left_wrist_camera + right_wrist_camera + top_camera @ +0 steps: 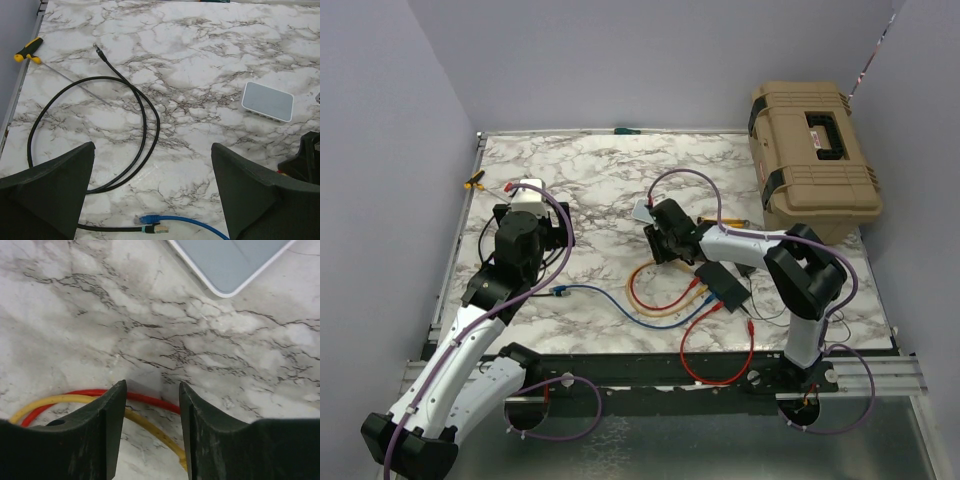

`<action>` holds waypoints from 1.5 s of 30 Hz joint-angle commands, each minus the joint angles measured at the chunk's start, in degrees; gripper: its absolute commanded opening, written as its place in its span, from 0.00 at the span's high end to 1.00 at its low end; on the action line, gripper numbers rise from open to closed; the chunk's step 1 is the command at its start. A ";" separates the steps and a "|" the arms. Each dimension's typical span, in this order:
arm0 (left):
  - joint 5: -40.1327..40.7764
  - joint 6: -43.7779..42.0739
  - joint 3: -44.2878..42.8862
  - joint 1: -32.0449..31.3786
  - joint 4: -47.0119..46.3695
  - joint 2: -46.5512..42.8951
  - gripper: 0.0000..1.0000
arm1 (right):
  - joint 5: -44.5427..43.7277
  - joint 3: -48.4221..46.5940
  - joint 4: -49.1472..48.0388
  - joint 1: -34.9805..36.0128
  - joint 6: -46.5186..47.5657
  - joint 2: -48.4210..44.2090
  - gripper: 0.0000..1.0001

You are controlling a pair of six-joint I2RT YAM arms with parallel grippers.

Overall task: Insert the plug into the switch port
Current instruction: Adjust the switch port at the center of the board.

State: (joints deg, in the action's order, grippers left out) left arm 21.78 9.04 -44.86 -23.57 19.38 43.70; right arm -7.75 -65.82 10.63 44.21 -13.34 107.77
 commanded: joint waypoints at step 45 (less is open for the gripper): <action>-1.92 -0.07 0.92 0.39 -0.59 1.36 0.01 | 5.55 -20.16 -2.53 -10.56 19.31 15.73 0.29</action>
State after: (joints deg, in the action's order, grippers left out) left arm 20.93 9.06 -44.51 -23.57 19.38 44.38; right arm 3.90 -87.96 5.93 33.89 13.63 124.81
